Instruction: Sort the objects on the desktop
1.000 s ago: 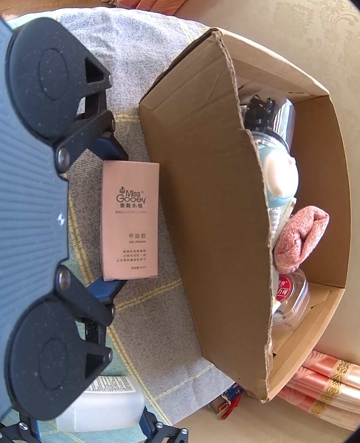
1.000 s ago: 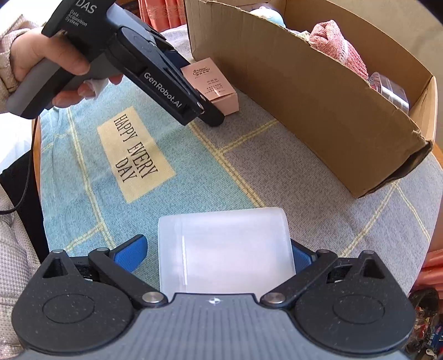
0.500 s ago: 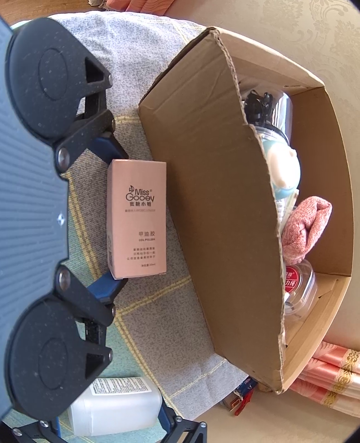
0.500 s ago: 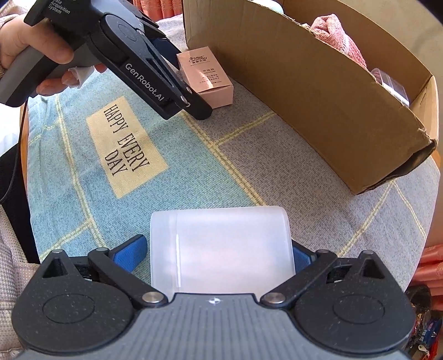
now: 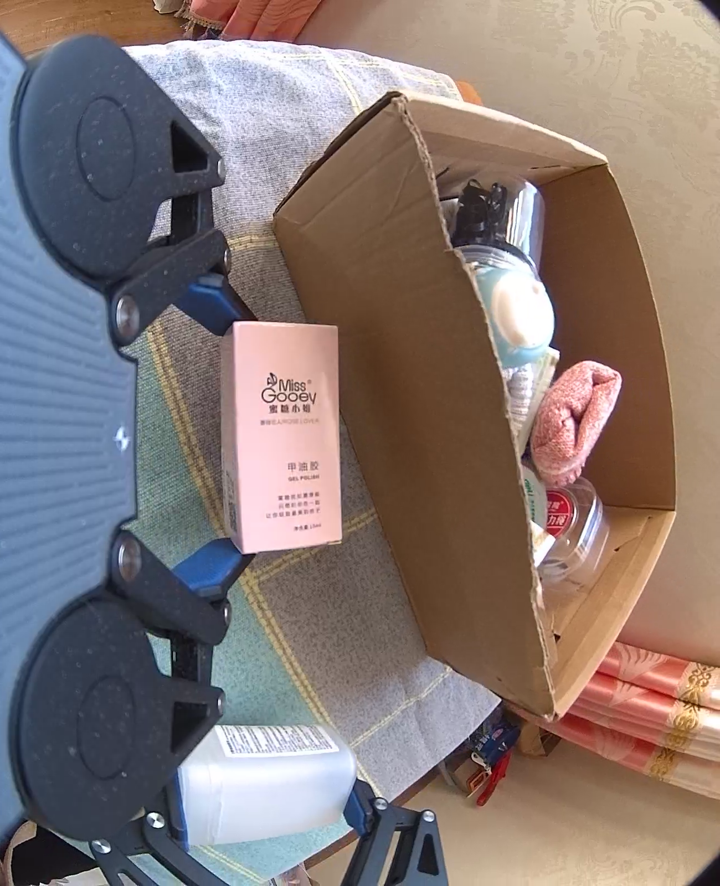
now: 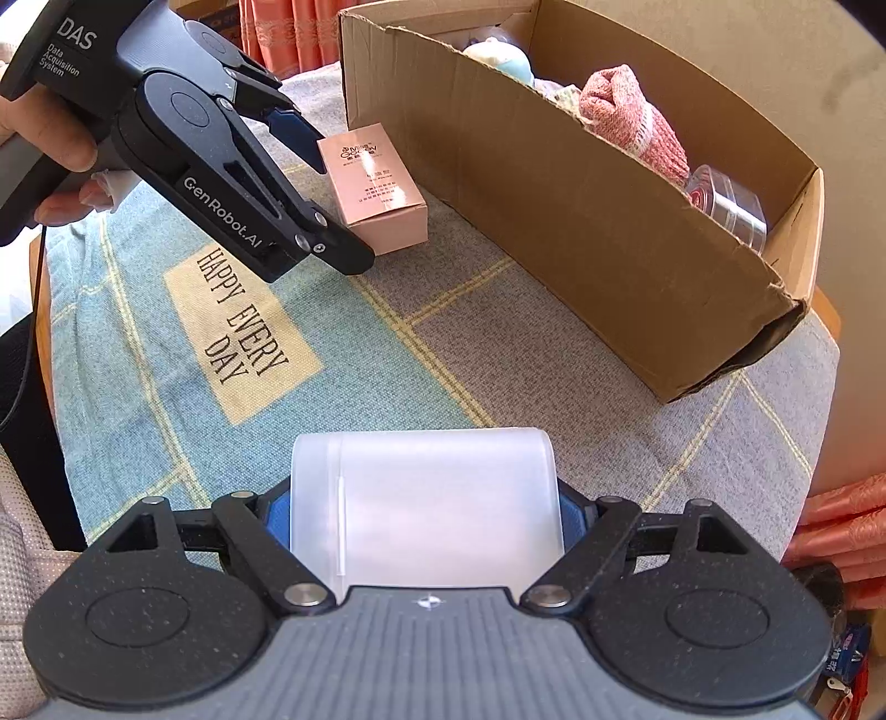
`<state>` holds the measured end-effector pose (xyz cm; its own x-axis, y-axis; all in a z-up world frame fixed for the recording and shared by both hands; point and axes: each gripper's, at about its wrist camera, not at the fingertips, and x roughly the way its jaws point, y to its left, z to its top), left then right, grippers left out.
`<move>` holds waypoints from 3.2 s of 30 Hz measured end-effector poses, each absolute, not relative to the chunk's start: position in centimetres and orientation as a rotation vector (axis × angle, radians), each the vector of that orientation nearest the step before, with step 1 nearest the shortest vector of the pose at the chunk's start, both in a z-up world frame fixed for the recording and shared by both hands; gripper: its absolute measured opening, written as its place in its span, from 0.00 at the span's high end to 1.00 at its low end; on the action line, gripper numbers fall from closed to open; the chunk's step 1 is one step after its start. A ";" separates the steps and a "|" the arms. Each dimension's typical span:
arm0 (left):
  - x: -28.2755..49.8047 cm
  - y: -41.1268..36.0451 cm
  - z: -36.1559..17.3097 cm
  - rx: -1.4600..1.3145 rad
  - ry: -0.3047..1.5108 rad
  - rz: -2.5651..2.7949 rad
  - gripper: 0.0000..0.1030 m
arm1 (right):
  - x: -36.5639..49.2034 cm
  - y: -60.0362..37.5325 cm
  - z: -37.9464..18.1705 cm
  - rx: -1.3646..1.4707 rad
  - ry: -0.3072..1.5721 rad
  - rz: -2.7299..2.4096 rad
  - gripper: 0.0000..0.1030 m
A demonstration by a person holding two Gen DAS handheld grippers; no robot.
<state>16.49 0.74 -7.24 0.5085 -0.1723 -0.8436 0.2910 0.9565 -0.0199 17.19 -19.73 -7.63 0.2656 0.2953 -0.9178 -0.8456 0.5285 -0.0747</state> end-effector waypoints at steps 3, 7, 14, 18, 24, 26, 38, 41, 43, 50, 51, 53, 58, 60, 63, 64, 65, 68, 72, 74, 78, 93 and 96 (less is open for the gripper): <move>17.6 -1.6 -5.6 0.140 0.969 -0.301 0.23 | 16.7 -19.8 -6.6 -0.644 1.000 0.853 0.16; 16.4 -0.6 -3.3 0.139 0.916 -0.326 0.23 | 16.4 -20.0 -4.1 -0.648 0.953 0.841 0.16; 17.5 -0.5 0.4 0.148 0.833 -0.347 0.23 | 17.6 -19.8 0.4 -0.638 0.832 0.823 0.16; 19.1 0.0 2.2 0.145 0.802 -0.354 0.23 | 18.9 -19.4 2.9 -0.622 0.767 0.814 0.16; 23.2 0.6 3.9 0.141 0.791 -0.327 0.23 | 21.8 -17.9 5.0 -0.616 0.710 0.807 0.16; 24.6 0.8 4.1 0.145 0.791 -0.316 0.23 | 22.9 -17.3 5.4 -0.623 0.698 0.809 0.16; 32.0 1.6 2.7 0.153 0.814 -0.284 0.23 | 31.3 -14.1 5.3 -0.644 0.707 0.807 0.16; 33.1 1.9 1.9 0.142 0.821 -0.265 0.22 | 33.4 -13.4 4.6 -0.642 0.721 0.798 0.16; 33.6 2.1 1.4 0.146 0.828 -0.259 0.19 | 34.5 -12.9 4.1 -0.641 0.726 0.792 0.16; 33.5 2.4 0.6 0.166 0.854 -0.224 0.13 | 36.0 -12.1 2.8 -0.621 0.700 0.733 0.04; 33.3 2.3 0.7 0.169 0.850 -0.217 0.13 | 36.0 -12.1 2.8 -0.612 0.705 0.728 0.04; 32.7 2.1 1.1 0.175 0.842 -0.213 0.13 | 36.0 -12.4 2.9 -0.589 0.718 0.708 0.03; 30.6 1.8 2.4 0.162 0.823 -0.210 0.12 | 34.5 -12.8 3.5 -0.550 0.746 0.625 0.03; 29.3 1.9 2.9 0.155 0.807 -0.199 0.07 | 33.4 -13.7 4.0 -0.511 0.762 0.587 0.00; 27.1 1.9 3.7 0.131 0.769 -0.173 0.05 | 31.8 -15.1 4.7 -0.431 0.795 0.530 0.00; 26.5 2.0 3.9 0.116 0.765 -0.165 0.05 | 31.3 -15.6 5.0 -0.400 0.808 0.506 0.00; 25.9 2.0 4.2 0.098 0.763 -0.154 0.05 | 30.8 -16.0 5.2 -0.371 0.818 0.486 0.00; 24.3 2.2 5.0 0.074 0.741 -0.111 0.05 | 29.4 -16.7 5.6 -0.301 0.832 0.445 0.00; 22.2 2.5 6.0 0.046 0.742 -0.078 0.05 | 27.0 -17.0 5.9 -0.230 0.851 0.384 0.00; 21.3 2.6 6.3 0.038 0.746 -0.085 0.05 | 25.6 -17.3 6.1 -0.169 0.849 0.400 0.00; 19.5 2.3 6.6 0.051 0.744 -0.063 0.05 | 23.4 -17.5 6.3 -0.095 0.834 0.386 0.00; 15.8 1.8 6.9 -0.018 0.774 0.070 0.05 | 19.6 -17.9 5.0 0.076 0.865 0.226 0.00; 15.5 1.6 7.1 -0.018 0.790 0.077 0.05 | 19.3 -17.8 4.9 0.075 0.868 0.221 0.00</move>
